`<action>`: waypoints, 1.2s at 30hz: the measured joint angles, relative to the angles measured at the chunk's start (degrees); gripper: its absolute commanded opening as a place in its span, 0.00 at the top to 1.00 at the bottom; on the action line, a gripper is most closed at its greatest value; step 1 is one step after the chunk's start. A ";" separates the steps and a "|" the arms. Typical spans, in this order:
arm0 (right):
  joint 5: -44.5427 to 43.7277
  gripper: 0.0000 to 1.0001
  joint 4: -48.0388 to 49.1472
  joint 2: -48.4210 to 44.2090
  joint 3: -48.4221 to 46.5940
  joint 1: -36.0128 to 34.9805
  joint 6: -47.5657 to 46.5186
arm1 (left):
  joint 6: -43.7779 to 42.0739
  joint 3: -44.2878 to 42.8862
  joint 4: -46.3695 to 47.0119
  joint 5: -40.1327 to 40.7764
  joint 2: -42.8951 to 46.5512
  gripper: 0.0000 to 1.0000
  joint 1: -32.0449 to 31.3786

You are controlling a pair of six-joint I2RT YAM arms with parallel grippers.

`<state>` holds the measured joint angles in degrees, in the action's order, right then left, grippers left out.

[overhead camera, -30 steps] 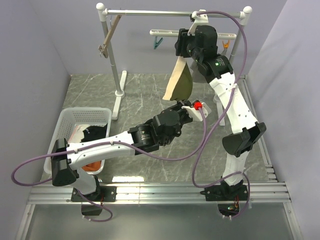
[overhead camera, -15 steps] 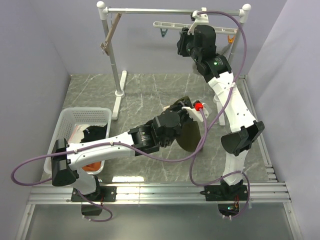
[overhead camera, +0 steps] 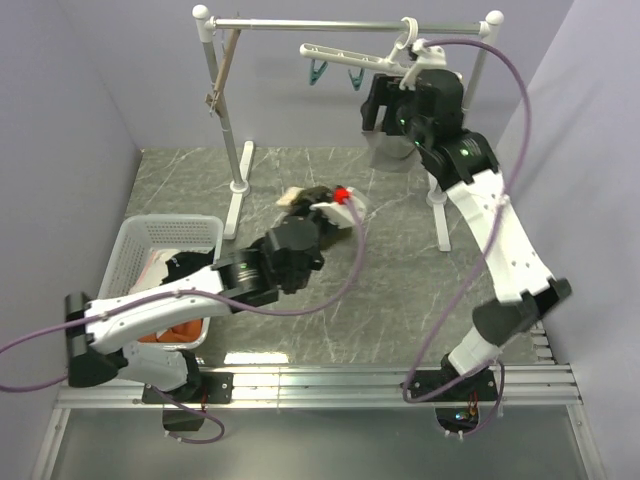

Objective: Remove the underwear clipped to the hanger

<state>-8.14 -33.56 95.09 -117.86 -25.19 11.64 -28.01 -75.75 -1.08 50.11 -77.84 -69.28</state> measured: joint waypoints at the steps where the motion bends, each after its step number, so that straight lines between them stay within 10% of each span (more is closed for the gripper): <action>1: -0.09 0.14 -0.28 -2.08 1.40 0.00 0.20 | 1.70 0.68 -2.08 1.68 2.14 1.00 0.57; 16: 3.08 0.06 -1.66 -19.78 17.00 -0.57 4.68 | 44.02 -2.75 -47.08 16.17 18.27 1.00 29.70; 36: 2.80 0.02 -8.48 -28.17 22.84 -2.58 5.25 | 39.74 -5.31 -47.39 19.21 22.82 1.00 38.14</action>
<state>-5.34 -42.04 66.92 -95.02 -27.77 16.88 11.73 -81.06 -48.47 69.32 -55.02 -31.14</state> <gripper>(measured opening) 0.973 0.076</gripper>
